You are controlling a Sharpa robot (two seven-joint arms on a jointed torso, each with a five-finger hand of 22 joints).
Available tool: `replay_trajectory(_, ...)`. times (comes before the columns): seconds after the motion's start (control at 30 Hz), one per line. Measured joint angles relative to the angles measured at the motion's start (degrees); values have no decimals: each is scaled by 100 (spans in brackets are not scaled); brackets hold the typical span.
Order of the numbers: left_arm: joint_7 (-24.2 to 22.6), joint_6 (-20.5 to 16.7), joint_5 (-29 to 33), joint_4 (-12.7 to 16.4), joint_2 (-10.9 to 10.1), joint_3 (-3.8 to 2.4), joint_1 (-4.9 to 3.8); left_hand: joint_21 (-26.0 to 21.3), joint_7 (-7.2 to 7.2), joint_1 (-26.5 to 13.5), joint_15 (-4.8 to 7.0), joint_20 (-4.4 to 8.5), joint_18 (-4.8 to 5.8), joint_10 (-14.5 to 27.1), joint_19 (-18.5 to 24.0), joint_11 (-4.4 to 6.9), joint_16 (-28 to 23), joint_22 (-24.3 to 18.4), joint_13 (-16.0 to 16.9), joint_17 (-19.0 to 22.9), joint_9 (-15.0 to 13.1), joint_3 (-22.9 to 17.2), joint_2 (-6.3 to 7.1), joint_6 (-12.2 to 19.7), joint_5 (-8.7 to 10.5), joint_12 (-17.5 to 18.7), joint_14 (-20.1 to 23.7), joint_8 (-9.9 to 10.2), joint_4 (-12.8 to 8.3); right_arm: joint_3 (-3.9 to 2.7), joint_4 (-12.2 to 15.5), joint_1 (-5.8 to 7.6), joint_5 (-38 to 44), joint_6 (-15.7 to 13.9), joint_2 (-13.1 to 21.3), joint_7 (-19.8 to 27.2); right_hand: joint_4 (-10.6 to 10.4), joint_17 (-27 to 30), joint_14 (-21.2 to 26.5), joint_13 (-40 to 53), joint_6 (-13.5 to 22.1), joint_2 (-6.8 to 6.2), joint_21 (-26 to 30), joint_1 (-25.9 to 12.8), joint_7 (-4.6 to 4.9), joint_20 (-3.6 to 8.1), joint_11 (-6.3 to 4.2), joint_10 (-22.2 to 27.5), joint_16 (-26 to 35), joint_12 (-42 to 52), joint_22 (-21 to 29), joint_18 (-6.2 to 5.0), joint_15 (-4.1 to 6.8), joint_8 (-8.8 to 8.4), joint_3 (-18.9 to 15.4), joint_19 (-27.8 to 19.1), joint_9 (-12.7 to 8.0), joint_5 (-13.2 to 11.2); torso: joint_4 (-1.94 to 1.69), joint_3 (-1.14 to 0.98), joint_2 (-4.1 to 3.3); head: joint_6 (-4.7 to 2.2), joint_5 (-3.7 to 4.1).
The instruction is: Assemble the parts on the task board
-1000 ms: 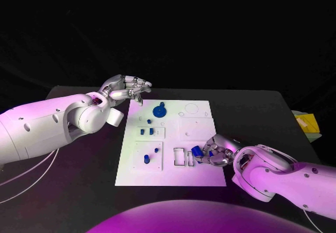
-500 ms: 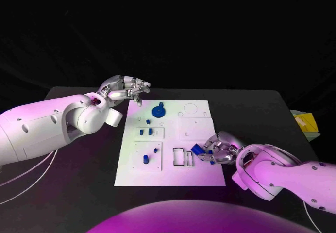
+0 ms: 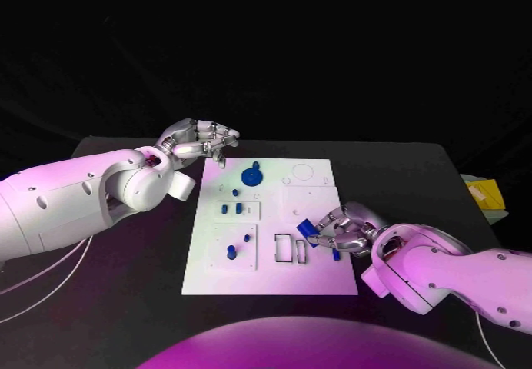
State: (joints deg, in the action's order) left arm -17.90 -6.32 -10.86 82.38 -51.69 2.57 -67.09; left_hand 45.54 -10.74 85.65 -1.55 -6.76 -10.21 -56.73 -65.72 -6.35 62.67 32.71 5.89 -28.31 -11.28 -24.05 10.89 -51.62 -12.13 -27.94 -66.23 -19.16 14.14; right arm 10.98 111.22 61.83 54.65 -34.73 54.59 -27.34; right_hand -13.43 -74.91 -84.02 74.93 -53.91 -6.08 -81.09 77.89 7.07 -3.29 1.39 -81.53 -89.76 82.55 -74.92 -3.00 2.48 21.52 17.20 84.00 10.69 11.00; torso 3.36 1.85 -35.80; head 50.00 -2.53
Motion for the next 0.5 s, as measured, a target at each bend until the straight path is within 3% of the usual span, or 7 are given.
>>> replay_trajectory(0.5, 7, 0, 0, 46, -19, 0, -2, 0, 0, 0, 0, 0, 0, 0, 0, 0, 0, 0, -1, 0, -4, 0, 0, 0, 0, 0, 0, 0, 0, 7, -133, -67, -121, 231, -387, -129, -169, 0, 0, -1, 0, 12, 1, -321, 0, 0, 0, 0, 0, 0, 1, -1, 0, 0, 83, 0, 0, -1, -6, 4, -3, 0, -36)
